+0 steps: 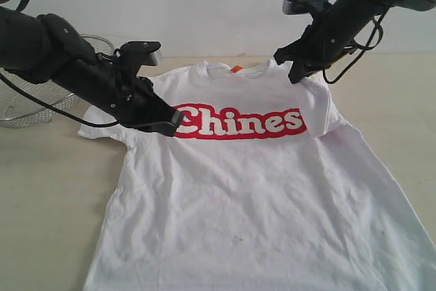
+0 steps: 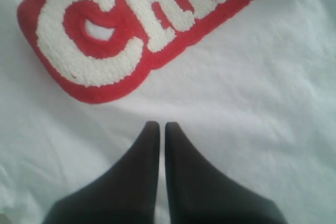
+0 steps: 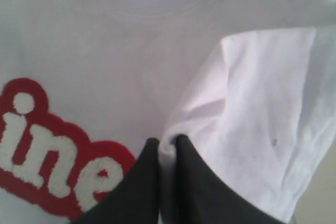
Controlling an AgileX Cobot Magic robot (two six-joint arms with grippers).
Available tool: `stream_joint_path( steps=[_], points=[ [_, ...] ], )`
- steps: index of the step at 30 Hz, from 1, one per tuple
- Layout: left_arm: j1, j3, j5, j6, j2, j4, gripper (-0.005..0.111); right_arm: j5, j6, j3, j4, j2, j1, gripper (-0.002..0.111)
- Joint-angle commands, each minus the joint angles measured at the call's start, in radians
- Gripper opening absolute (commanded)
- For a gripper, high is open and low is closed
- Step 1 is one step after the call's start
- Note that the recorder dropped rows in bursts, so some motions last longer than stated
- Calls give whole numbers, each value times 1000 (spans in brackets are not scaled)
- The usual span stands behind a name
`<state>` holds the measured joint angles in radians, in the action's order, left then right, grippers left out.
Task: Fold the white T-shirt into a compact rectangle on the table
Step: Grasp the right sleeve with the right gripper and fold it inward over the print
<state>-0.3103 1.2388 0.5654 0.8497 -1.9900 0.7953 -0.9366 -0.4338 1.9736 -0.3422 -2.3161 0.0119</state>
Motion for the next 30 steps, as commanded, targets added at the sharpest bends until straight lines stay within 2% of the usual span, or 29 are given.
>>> stream_joint_path(
  steps=[1,3,4,5,12,15,18,20,30],
  points=[
    [-1,6,30,4,-1,8,5,6,64,3,64,-24,-2,32],
    [-1,6,30,4,-1,8,5,23,69,3,45,-25,-2,68],
    [-1,6,29,4,-1,8,5,32,77,3,34,-21,-2,74],
    [-1,6,29,4,-1,8,5,34,95,5,34,-15,0,74],
    [-1,6,30,4,-1,8,5,-64,140,95,63,36,-2,54],
    [-1,6,33,4,-1,8,5,-126,204,123,204,45,-2,48],
    [-1,6,35,4,-1,8,5,-192,223,120,352,38,-2,25],
    [-1,6,35,4,-1,8,5,-215,223,120,387,30,-2,0],
    [-1,6,40,4,-1,8,5,-240,227,120,400,-26,-2,0]
  ],
)
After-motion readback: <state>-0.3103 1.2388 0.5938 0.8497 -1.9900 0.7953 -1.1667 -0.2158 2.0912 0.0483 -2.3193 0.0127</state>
